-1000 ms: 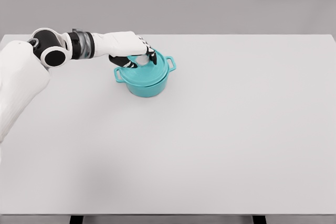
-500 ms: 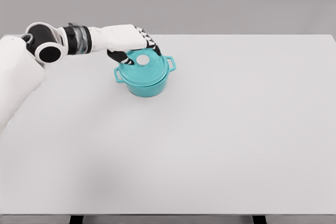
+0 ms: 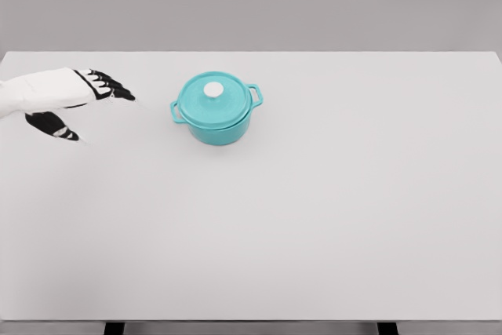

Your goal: Cover the pot with left arm

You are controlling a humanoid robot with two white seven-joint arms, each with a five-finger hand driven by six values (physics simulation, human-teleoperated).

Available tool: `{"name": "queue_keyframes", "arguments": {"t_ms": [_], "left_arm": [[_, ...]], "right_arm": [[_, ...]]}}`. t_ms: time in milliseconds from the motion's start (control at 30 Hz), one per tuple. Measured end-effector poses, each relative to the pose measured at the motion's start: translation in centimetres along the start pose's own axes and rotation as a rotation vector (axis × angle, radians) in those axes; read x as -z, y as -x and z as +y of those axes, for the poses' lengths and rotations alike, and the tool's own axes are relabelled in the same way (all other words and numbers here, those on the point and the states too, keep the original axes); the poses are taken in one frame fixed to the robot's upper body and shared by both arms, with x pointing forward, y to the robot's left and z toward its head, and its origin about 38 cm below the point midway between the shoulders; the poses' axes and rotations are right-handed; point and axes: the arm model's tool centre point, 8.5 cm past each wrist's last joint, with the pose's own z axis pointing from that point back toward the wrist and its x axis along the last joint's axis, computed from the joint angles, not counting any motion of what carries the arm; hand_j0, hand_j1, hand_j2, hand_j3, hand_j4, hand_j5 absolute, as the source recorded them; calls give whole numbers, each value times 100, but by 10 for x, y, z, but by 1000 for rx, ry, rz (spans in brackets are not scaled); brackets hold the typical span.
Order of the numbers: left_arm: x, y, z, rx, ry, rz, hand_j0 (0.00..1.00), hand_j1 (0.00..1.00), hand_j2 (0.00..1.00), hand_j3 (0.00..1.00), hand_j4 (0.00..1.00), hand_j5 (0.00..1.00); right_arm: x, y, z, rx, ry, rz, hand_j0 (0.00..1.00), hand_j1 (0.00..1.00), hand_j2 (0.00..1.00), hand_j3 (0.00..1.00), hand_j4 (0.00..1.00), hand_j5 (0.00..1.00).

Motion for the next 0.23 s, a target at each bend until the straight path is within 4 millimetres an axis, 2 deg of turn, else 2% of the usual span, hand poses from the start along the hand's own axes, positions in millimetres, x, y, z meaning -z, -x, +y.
{"name": "queue_keyframes", "arguments": {"t_ms": [233], "left_arm": [[-10, 3, 9, 6, -24, 15, 100, 100, 100, 100, 100, 100]], "right_arm": [[0, 0, 0, 0, 0, 0, 100, 100, 100, 100, 100, 100]]}}
